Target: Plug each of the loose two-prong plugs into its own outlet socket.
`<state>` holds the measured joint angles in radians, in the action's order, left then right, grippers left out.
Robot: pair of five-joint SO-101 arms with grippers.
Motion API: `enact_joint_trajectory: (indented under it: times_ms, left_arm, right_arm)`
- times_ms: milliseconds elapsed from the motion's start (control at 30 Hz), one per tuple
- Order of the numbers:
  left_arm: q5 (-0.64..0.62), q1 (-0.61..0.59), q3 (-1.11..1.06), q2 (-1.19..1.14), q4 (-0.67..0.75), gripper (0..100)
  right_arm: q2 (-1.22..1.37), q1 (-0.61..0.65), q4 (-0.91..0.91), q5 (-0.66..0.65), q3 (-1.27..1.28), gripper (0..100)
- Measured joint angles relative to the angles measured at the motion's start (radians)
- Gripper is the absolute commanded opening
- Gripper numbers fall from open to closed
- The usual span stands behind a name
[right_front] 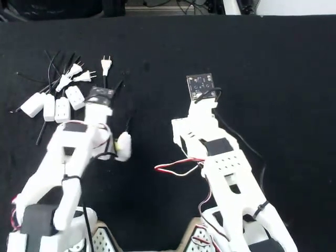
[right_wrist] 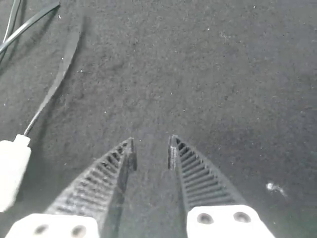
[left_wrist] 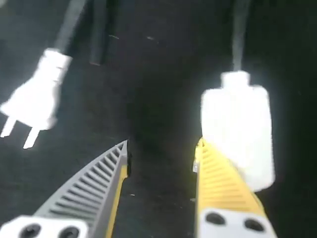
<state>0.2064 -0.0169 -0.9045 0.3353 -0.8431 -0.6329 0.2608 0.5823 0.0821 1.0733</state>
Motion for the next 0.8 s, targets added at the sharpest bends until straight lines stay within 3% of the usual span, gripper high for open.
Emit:
enact_joint_trajectory:
  times_ms: [167, 300, 533, 700, 800]
  left_arm:
    - [0.000, 0.081, 0.091, -0.002, -0.164, 22]
    - [-0.020, 0.080, 0.094, 0.037, -0.176, 22]
    - [-0.026, 0.061, -0.011, 0.044, 0.005, 22]
    - [-0.044, 0.176, -0.018, 0.020, 0.057, 22]
    - [-0.149, 0.249, -0.018, 0.018, 0.118, 22]
  right_arm:
    - [0.000, -0.003, 0.000, 0.000, 0.000, 10.6]
    - [0.000, -0.003, 0.000, 0.000, 0.000, 10.6]
    - [0.000, -0.003, 0.000, 0.000, 0.000, 10.6]
    - [0.000, -0.003, 0.000, 0.000, 0.000, 10.6]
    - [0.000, -0.046, 0.000, 0.000, 0.000, 10.6]
